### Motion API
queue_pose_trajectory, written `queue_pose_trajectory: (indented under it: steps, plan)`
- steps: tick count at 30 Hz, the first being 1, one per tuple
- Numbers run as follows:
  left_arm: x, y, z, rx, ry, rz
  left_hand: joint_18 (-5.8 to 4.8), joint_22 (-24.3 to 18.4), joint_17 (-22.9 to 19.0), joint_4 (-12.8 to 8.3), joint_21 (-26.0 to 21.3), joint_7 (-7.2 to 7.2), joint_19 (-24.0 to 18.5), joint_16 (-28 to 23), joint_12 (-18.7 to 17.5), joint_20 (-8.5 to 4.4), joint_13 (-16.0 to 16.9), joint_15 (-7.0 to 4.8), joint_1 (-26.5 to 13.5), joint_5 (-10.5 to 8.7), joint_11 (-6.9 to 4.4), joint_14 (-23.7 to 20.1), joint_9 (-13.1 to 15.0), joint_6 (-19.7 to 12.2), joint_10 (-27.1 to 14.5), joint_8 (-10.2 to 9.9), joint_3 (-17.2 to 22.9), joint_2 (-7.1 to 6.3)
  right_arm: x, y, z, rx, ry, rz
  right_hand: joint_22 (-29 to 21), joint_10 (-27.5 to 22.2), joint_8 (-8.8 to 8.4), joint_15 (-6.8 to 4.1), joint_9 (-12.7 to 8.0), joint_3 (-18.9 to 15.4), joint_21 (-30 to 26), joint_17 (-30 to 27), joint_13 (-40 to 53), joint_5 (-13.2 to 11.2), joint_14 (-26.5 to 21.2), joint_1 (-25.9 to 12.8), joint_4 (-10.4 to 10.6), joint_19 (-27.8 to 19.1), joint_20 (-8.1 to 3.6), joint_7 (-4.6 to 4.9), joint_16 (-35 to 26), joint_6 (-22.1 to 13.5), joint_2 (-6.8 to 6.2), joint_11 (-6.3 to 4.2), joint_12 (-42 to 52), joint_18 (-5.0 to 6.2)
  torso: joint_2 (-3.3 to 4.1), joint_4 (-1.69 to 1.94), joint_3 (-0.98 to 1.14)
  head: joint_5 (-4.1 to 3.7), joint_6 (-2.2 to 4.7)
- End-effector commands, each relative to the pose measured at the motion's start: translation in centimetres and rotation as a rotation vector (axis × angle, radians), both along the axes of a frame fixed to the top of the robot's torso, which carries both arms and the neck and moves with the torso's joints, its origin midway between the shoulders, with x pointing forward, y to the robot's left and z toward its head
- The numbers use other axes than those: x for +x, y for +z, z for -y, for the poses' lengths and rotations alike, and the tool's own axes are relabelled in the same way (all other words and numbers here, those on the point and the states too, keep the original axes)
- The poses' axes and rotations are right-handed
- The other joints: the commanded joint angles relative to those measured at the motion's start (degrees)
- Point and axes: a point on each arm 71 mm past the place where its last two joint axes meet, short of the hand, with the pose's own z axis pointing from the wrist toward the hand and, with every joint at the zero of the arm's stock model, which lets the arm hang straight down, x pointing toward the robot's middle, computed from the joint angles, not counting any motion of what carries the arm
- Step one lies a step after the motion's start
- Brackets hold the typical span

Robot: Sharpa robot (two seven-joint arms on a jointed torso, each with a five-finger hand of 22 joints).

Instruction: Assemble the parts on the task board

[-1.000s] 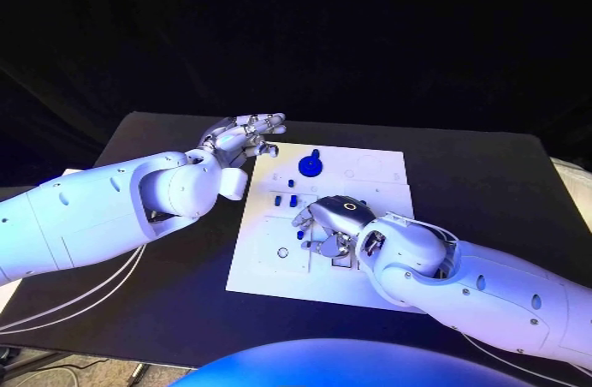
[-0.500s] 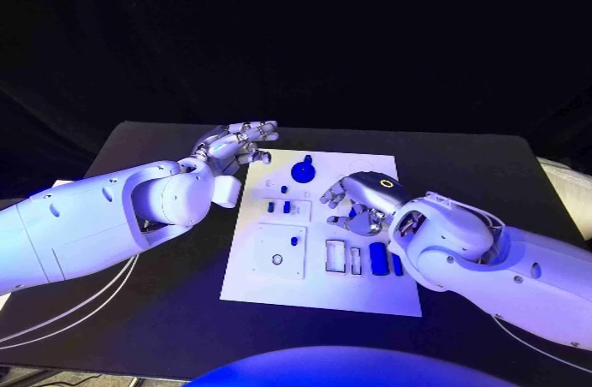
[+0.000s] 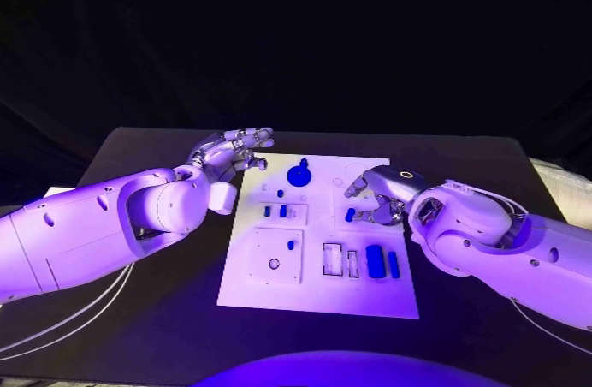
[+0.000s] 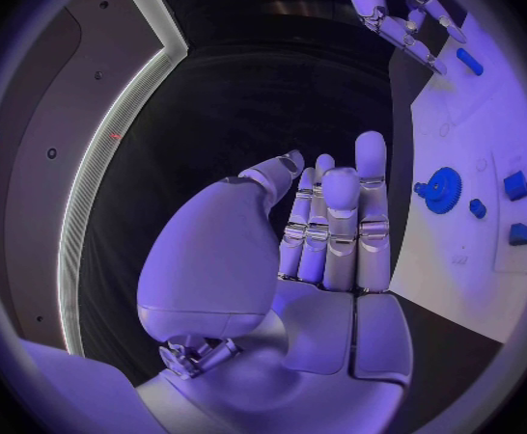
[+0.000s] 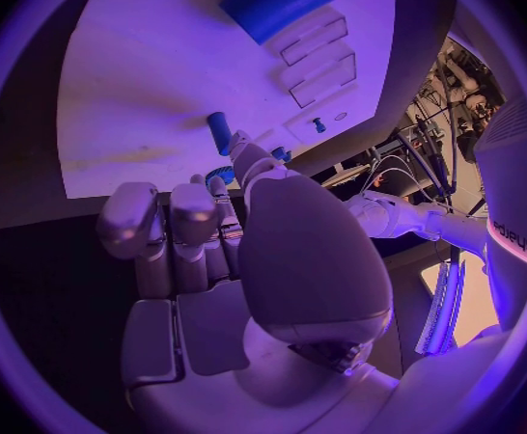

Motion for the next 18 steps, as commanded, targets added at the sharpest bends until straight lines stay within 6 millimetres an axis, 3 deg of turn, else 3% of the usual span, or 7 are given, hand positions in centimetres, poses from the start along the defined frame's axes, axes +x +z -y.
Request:
queue_pose_trajectory:
  steps: [1,7,10,18]
  plan:
    - [-0.09,0.07,0.31,-0.011,-0.024,0.005,0.59,-0.07,-0.01,-0.04,-0.19,-0.03,-0.01,0.30,0.34,0.32,0.05,0.32,-0.20,0.35,-0.14,0.09,-0.09,-0.25,-0.44,0.20,-0.38,0.21,-0.05,-0.26,-0.21,-0.033,0.028,-0.016,0.02,0.44,0.09,-0.09,0.06,-0.09,0.22,-0.14,0.10,0.35,0.72,0.65,0.17,0.46,0.11,0.01,0.07,0.42,0.02,-0.06,0.34,0.57,0.03,0.10,-0.05,-0.05,0.04]
    - [-0.10,0.01,0.33,-0.009,-0.026,0.000,0.60,-0.08,-0.04,-0.04,-0.20,-0.02,0.00,0.31,0.40,0.33,0.08,0.33,-0.20,0.34,-0.13,0.08,-0.09,-0.25,-0.46,0.23,-0.41,0.22,-0.03,-0.48,-0.38,-0.038,0.042,-0.026,0.30,2.98,0.04,-0.11,0.03,0.36,0.41,-0.56,0.16,0.39,0.67,1.26,0.09,0.67,0.15,0.09,-0.16,1.09,0.97,-0.40,1.72,0.53,0.08,0.18,0.00,0.10,-0.09]
    - [-0.09,0.00,0.28,-0.008,-0.024,0.000,0.60,-0.08,-0.04,-0.04,-0.20,-0.02,0.00,0.31,0.40,0.33,0.08,0.33,-0.20,0.34,-0.13,0.08,-0.09,-0.25,-0.46,0.23,-0.41,0.22,0.04,-0.57,-0.47,-0.033,0.048,-0.024,1.81,5.80,0.27,0.04,0.12,1.13,1.44,0.00,0.02,0.36,0.83,1.42,0.13,1.44,0.31,0.59,0.40,2.52,1.86,-0.72,2.75,0.20,0.03,0.06,-0.06,0.26,-0.12]
    - [-0.09,-0.02,0.36,-0.008,-0.026,-0.001,0.60,-0.08,-0.04,-0.04,-0.20,-0.02,0.00,0.31,0.40,0.33,0.08,0.33,-0.20,0.34,-0.13,0.08,-0.09,-0.25,-0.46,0.23,-0.41,0.22,0.09,-0.80,-0.85,-0.033,0.063,-0.029,5.39,12.60,1.41,0.21,0.58,4.24,3.98,2.78,-0.02,0.22,1.51,2.21,0.14,3.09,0.64,0.70,3.09,7.27,3.42,-1.44,3.77,-0.45,0.09,-0.01,-0.01,0.23,-0.36]
